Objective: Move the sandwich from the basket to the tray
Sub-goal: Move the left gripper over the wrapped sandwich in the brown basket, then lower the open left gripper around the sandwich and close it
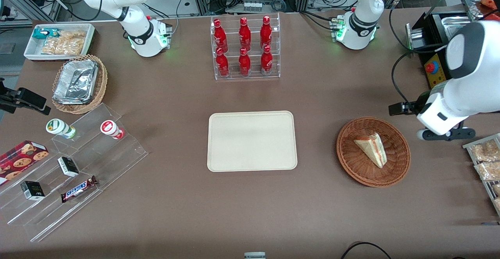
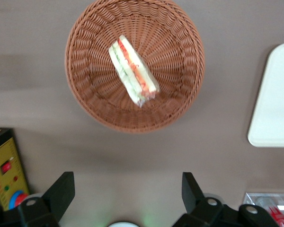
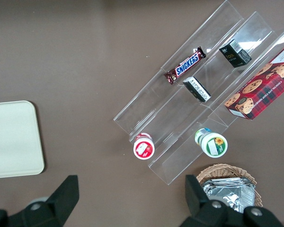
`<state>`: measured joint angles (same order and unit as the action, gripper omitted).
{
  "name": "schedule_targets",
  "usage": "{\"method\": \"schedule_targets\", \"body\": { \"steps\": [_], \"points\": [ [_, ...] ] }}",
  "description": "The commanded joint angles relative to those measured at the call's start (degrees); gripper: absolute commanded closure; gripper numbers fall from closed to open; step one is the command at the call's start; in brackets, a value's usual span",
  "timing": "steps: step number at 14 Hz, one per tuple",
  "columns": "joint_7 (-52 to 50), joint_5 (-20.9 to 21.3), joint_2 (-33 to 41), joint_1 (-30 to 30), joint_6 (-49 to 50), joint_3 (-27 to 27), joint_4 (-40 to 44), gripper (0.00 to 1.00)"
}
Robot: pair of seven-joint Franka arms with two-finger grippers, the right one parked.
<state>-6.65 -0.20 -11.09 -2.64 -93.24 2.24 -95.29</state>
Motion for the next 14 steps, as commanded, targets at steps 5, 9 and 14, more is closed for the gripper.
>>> {"method": "schedule_targets", "body": {
  "steps": [5,9,14],
  "points": [
    [-0.6,0.2,0.8,-0.2,-25.3,-0.3,-18.0,0.00],
    [-12.1,0.2,-1.7,-0.2,-32.3,-0.4,-20.4,0.00],
    [-32.6,0.1,-4.5,-0.3,-37.4,-0.4,-20.9,0.00]
  ]
}}
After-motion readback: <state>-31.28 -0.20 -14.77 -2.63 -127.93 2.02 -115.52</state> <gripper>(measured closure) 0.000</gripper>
